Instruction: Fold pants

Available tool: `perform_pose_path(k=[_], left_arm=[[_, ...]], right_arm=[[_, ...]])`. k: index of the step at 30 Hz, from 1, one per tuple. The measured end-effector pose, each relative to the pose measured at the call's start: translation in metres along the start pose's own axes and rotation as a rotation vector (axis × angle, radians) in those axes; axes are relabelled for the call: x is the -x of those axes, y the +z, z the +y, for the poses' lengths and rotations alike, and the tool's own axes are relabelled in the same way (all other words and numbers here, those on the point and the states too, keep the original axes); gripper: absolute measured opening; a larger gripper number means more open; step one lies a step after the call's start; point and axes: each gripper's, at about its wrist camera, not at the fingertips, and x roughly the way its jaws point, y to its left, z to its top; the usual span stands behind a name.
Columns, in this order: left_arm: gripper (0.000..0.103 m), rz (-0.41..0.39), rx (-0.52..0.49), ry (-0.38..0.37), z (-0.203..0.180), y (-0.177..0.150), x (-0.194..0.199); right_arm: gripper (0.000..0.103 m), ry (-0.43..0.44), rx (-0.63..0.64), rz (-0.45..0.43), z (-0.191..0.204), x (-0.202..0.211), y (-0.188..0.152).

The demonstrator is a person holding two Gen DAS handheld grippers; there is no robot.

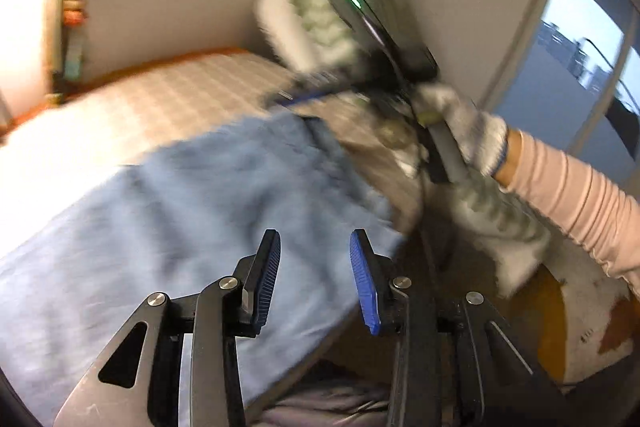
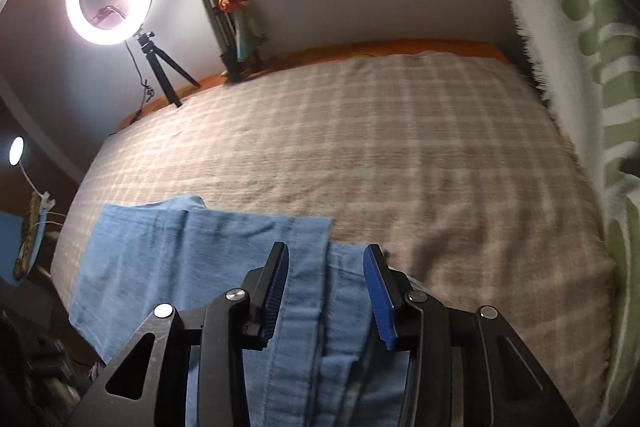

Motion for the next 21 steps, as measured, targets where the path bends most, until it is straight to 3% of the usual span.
perform_pose_path(k=[5,10,12,13,17,21], left_arm=[[0.034,-0.045,0.126,0.162,0.064,-0.035,0.052],[0.034,-0.056,0.291,0.300,0.117,-0.092,0.096],[0.034,-0.054,0.320,0.356,0.127,-0.109,0.105],[0.034,-0.052,0.341,0.373,0.134,-0.117,0.109],[0.034,-0.061,0.388,0.407,0.148,-0.128,0.113],[0.034,-0.085,0.384,0.413,0.150,-0.126,0.115]], right_arm=[[0.043,0.021,-0.011,0.043,0.000,-0.034,0.013],[0.049,0.016,-0.020,0.101,-0.007,-0.057,0.019],[0.040,0.053,-0.022,0.082,-0.007,-0.055,0.018],[0.029,0.071,-0.021,0.065,-0.006,-0.052,0.018],[0.007,0.093,0.024,0.006,0.008,-0.032,0.014],[0.002,0.050,0.035,-0.038,0.017,-0.005,0.013]])
